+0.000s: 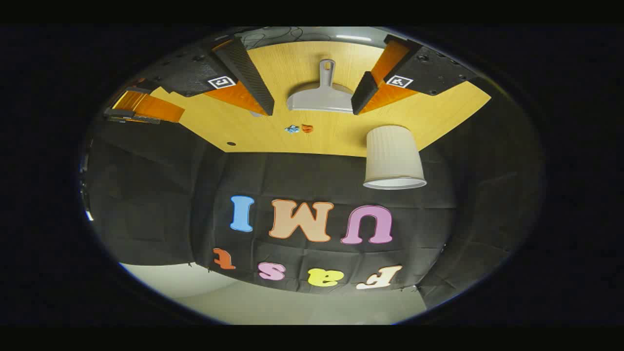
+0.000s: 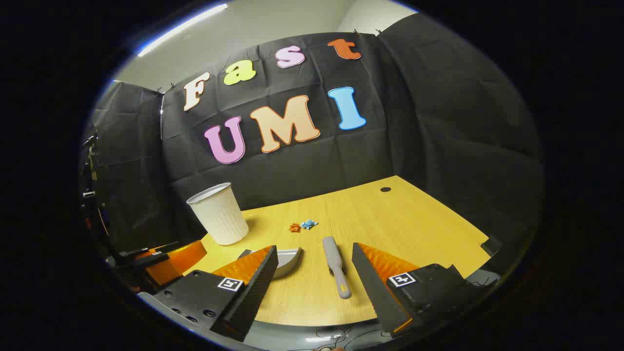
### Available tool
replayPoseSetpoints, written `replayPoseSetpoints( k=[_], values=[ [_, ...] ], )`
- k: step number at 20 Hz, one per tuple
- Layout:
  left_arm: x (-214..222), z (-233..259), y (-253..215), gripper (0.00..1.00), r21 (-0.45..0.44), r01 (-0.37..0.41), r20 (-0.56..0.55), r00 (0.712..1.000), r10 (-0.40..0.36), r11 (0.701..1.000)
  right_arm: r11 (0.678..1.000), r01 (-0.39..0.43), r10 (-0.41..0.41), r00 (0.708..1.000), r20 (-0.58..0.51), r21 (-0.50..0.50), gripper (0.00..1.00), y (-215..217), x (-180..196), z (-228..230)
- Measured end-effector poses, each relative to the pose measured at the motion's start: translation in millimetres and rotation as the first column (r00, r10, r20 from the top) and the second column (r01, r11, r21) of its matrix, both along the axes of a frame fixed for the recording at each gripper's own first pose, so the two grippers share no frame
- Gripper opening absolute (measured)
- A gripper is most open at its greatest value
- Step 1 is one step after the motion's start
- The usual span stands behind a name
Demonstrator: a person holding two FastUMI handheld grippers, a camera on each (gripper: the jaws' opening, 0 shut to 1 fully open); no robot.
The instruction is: Pick up the small broom and dustpan from the desktop, sweep the trash into the dustpan with the broom, and then empty the trash into the garbage bin.
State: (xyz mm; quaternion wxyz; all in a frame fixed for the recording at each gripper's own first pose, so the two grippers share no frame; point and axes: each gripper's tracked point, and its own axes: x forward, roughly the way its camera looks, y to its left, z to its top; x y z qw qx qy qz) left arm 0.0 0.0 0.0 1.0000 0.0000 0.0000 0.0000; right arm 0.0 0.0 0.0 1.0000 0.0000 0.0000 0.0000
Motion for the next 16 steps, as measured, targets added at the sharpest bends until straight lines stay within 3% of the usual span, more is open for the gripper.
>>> replayPoseSetpoints(
  k=[16],
  values=[
    [4,-18,-10,0.96,0.032,0.023,-0.051,0.998,-0.022,0.999,1.000,0.005,-0.004,0.999,-0.032,0.013,0.92,-4,2,-4]
  ],
)
